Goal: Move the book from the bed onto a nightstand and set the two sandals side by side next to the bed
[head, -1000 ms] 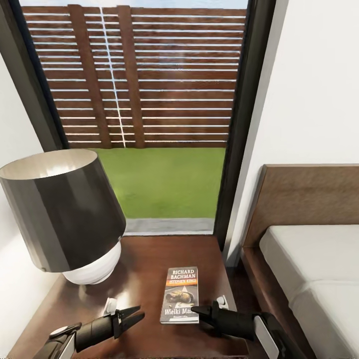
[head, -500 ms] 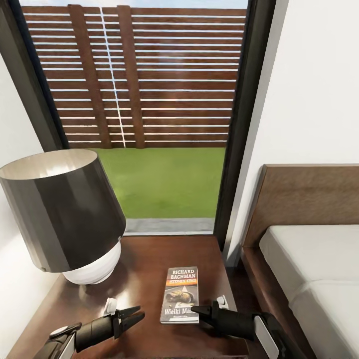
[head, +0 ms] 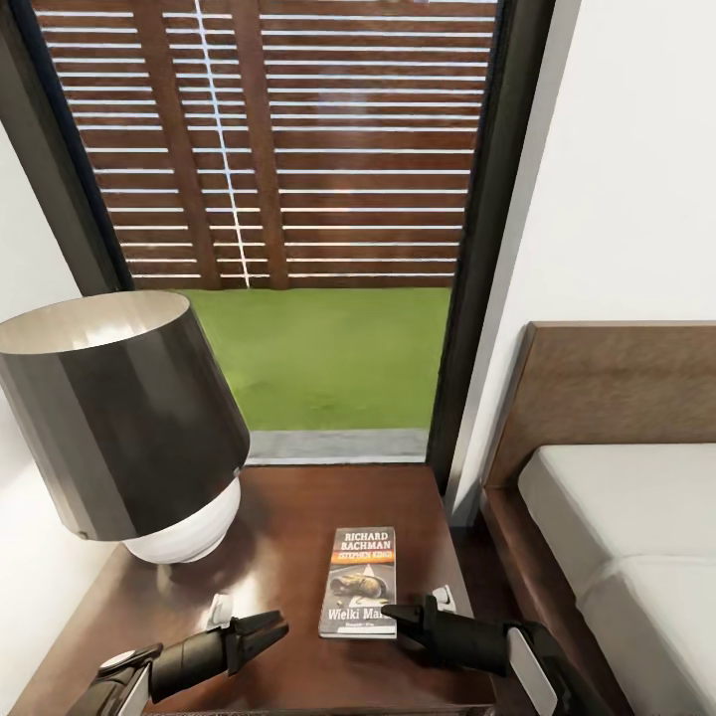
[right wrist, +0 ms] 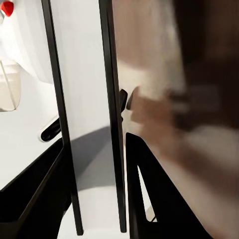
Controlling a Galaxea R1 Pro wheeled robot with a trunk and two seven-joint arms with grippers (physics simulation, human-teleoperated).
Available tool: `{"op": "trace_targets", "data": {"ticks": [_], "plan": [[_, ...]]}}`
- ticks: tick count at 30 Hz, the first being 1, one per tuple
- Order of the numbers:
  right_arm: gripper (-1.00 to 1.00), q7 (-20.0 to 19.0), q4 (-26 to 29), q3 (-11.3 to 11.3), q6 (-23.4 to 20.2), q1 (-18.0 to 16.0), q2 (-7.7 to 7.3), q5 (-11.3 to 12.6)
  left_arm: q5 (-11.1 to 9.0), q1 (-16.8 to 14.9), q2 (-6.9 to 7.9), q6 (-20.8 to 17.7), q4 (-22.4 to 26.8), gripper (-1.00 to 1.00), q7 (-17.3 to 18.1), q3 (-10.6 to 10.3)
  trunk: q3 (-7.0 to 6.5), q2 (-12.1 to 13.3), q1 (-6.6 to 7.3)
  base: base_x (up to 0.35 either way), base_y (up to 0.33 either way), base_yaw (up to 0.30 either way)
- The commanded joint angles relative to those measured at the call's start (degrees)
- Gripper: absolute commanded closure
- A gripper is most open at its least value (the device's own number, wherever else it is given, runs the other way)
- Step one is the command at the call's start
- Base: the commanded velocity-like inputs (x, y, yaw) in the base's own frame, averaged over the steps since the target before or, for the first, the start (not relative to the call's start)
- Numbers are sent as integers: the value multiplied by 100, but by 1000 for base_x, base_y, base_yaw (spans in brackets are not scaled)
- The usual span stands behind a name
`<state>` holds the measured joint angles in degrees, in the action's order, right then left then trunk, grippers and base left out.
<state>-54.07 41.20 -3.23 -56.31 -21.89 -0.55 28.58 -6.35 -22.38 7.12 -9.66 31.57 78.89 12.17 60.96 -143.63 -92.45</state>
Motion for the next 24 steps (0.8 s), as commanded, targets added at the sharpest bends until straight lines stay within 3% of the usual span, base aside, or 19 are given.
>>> {"op": "trace_targets", "data": {"ticks": [1, 15, 21, 24], "plan": [[100, 45, -50, -2, 31, 0, 2, -151, -6, -4, -1, -62, -2, -100, 21, 4, 6, -1, 0, 0, 0, 0], [100, 45, -50, -2, 28, 0, 2, -154, -7, -4, 0, -62, -2, -100, 21, 6, 6, -1, 0, 0, 0, 0], [100, 45, -50, -2, 30, 0, 2, -155, -6, -4, 0, -69, -2, -100, 21, 5, -127, 7, 15, 0, 0, 0], [100, 45, -49, -2, 31, 0, 2, -154, -6, -4, -2, -66, -2, -100, 21, 4, -127, 7, 15, 0, 0, 0]]}}
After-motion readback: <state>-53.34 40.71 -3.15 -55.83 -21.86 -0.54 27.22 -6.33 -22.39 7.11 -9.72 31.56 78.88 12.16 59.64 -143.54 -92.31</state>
